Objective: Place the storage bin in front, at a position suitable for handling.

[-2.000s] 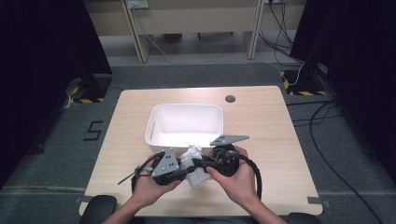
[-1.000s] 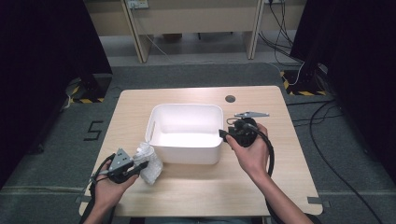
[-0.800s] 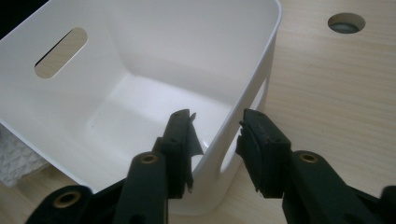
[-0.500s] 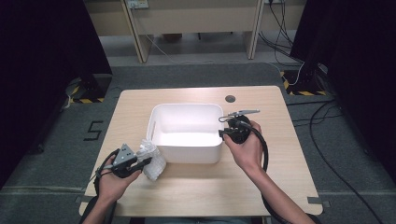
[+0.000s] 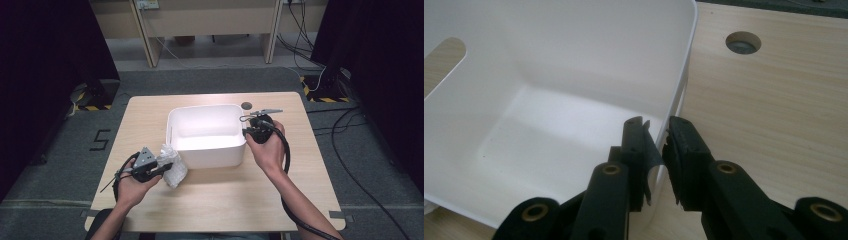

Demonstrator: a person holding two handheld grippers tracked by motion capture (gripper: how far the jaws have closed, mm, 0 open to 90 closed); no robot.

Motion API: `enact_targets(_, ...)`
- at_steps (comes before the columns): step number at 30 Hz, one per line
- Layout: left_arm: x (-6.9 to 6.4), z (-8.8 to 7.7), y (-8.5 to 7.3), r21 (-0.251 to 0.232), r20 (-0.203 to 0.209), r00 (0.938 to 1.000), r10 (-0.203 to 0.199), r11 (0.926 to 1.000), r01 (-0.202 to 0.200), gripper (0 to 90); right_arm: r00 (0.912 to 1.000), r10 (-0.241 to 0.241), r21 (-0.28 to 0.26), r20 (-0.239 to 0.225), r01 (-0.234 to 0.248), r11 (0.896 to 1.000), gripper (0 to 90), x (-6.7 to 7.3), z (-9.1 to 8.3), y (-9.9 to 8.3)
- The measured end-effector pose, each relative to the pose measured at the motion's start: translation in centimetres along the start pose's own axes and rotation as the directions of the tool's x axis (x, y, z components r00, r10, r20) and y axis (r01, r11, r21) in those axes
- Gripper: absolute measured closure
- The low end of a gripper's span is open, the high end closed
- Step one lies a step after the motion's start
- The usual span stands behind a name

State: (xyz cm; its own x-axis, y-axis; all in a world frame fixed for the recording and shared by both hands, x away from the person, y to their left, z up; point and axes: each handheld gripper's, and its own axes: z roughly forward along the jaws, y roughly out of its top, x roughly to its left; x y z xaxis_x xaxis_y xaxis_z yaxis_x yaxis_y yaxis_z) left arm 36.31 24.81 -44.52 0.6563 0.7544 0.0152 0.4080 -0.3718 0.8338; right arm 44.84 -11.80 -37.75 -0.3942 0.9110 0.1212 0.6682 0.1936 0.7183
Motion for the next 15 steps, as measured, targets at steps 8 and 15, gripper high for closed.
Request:
enact_targets(8, 0.39, 0.19, 0.02, 0.001, 0.01, 0.9998, -0.019, 0.9998, 0.019, 78.0, 0.9999, 0.009, -0.007, -0.011, -0.009, 1.0, 78.4, -0.06, -0.01, -0.11)
enact_targets(15, 0.55, 0.39, 0.19, 0.008, 0.003, 0.9997, -0.026, 0.9996, 0.026, 78.0, 0.9999, 0.002, -0.017, -0.01, -0.002, 1.0, 78.1, 0.03, -0.08, -0.28)
